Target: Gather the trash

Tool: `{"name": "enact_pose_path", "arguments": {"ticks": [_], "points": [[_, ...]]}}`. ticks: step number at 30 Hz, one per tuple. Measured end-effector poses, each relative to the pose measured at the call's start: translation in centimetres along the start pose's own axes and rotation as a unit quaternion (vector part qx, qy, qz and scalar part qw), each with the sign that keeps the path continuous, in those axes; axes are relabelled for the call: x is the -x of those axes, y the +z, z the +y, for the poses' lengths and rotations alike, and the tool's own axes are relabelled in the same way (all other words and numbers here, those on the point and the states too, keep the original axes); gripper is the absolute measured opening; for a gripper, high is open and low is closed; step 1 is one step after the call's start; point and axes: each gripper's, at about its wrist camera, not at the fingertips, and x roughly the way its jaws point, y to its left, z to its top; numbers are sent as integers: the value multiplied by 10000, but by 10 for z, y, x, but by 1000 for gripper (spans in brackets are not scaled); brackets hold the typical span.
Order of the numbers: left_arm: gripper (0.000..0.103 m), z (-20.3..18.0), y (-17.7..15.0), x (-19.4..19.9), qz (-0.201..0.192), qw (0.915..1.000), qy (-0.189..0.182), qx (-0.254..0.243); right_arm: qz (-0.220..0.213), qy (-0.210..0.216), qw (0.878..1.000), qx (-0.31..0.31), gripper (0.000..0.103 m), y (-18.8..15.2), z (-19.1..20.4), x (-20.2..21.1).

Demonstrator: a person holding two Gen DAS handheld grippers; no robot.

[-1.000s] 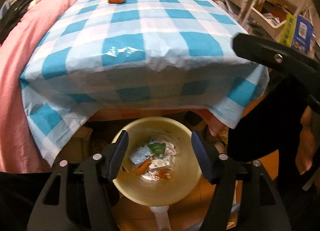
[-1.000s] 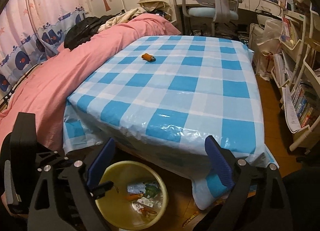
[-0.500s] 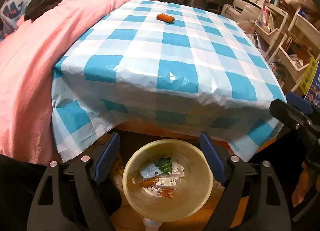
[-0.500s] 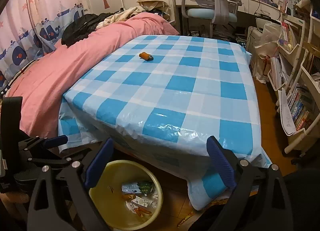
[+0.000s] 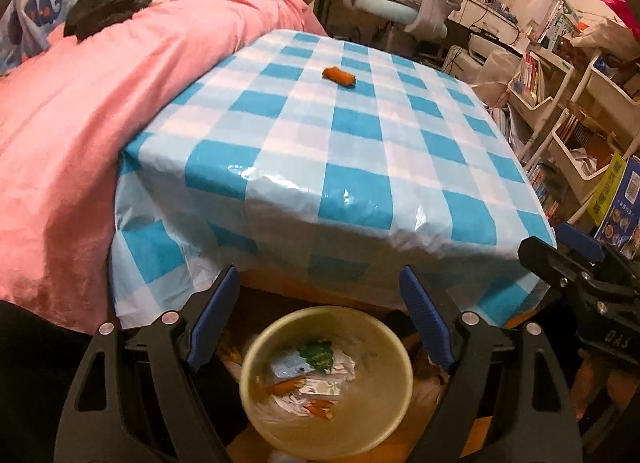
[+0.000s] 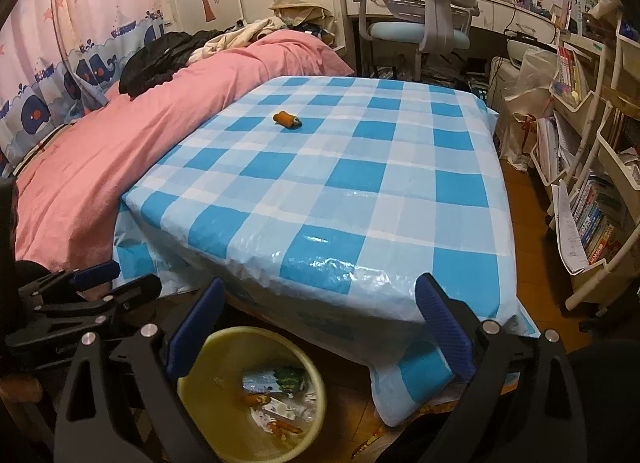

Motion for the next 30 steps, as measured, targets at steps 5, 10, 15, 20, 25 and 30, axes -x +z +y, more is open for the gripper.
{"name": "enact_pose_path", "arguments": {"ticks": [5,10,15,20,25,30], "points": [[79,2,2,5,-157,9999,-39,36,-53,-3,10000,-8,92,3,-1,0],[79,11,9,11,-434,9987,3,279,-68,-168,9998,-61,94,9,-5,-4],[80,15,18,14,-736,9962,196,414,-119,-250,9996,-2,95,19,-6,-7],[82,13,34,16,-947,9936,425,443,-158,-223,9996,56,95,31,-6,-13],[87,12,58,16,-1069,9919,555,405,-134,-168,9997,89,95,40,-3,-21],[88,12,86,10,-1080,9917,657,223,-52,-105,9998,146,95,48,1,-32]]}}
